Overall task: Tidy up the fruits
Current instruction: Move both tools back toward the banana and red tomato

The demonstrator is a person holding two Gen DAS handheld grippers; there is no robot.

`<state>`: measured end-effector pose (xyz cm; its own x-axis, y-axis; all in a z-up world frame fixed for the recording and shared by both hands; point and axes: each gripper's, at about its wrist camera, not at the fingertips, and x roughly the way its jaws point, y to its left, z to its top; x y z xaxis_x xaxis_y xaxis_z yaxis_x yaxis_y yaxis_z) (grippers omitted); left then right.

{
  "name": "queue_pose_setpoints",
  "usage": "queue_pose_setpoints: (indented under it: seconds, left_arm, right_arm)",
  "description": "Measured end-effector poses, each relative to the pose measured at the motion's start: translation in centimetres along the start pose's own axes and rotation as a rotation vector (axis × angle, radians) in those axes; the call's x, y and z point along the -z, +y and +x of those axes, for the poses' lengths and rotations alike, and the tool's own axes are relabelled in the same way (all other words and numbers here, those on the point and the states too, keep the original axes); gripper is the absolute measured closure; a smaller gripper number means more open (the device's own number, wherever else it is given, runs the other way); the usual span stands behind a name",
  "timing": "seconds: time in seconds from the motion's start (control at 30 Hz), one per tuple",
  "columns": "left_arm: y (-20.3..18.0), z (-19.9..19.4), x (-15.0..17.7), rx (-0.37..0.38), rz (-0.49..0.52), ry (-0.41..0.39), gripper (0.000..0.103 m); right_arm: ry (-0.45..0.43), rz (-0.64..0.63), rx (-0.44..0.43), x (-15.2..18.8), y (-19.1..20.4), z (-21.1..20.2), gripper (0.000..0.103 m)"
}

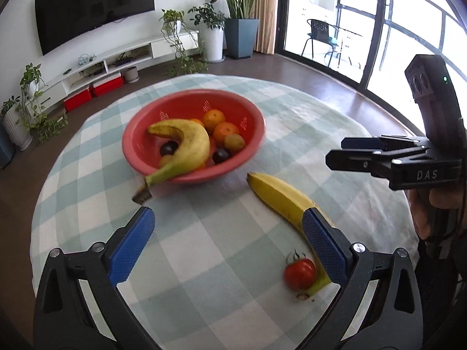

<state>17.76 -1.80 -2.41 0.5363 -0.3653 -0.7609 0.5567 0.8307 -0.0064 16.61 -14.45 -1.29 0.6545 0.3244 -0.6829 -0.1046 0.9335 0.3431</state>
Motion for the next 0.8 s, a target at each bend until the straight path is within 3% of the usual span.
queue_pose_setpoints:
  seconds: [0.17,0.47,0.73,0.8]
  left_arm:
    - [-2.3,1.6,2.5,0.002,0.014,0.101,0.001]
    - [-3.7,3.8,2.9,0.01,-0.019,0.156,0.0]
    - [-3.2,4.0,3.6,-0.037,-0.034,0.204,0.003]
    - [-3.3,4.0,3.9,-0.046,-0.032,0.213,0.008]
  right_arm:
    - [0.043,0.03,-0.003,2.6,-1.0,1.3,0.025]
    - [0.039,0.018,-0.001,3.2,-1.0,1.3,0.025]
    - [0.022,0.04,-0.021,2.9,-1.4,0.7,0.025]
    - [0.022,0.04,-0.024,2.9,-1.3,0.7,0.025]
